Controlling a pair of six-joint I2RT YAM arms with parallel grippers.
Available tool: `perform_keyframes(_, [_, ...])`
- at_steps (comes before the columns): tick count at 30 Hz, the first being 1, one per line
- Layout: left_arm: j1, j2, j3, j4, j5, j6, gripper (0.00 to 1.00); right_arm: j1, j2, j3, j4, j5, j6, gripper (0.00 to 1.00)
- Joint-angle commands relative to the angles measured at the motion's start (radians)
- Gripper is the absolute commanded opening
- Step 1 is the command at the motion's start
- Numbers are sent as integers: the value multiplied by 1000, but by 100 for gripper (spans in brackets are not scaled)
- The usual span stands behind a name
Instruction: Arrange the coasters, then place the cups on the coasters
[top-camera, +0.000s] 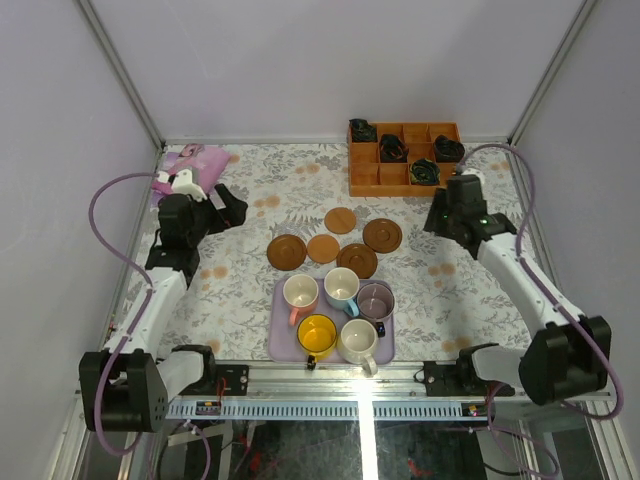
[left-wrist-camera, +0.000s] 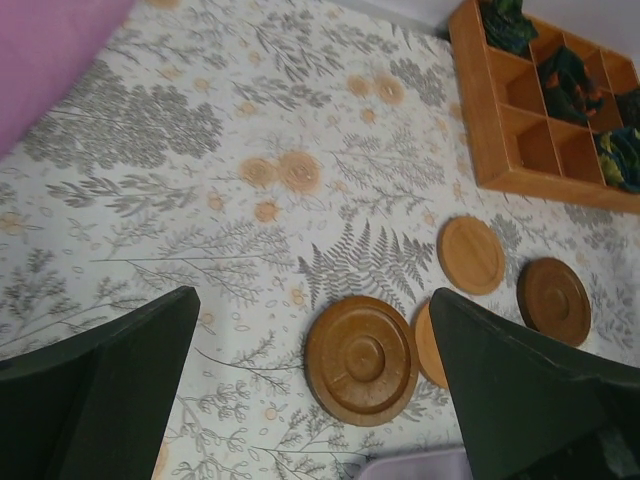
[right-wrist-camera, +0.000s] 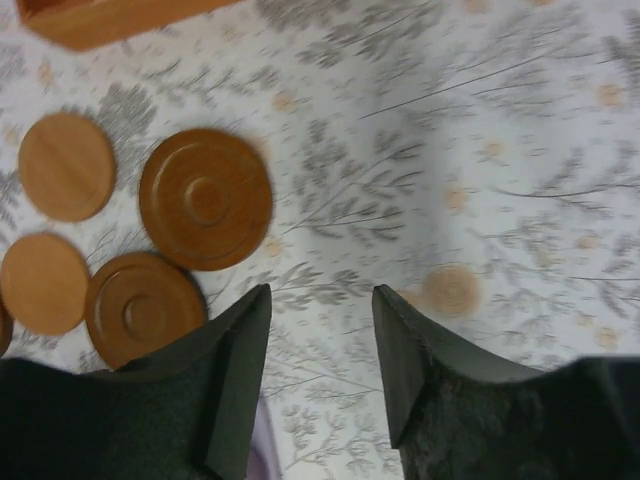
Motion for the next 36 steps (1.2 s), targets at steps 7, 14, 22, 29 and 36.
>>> perform_keyframes(7, [-202,89,-54,105,-123,-7,100,141,201,71,87,-172,23,4])
perform_keyframes(14, [-221,267,-29,136,-91,-18,87,168,317,93,142,-231,-35,0])
perform_keyframes(22, [-235,390,17,155,-27,-22,21,170,506,194,195,-284,-63,0])
perform_keyframes(29, [-271,472,76,148,28,-13,5,170,642,310,177,-310,-96,0])
perform_keyframes(36, [-312,551,118,127,60,-34,3,170,686,323,177,-343,-69,0])
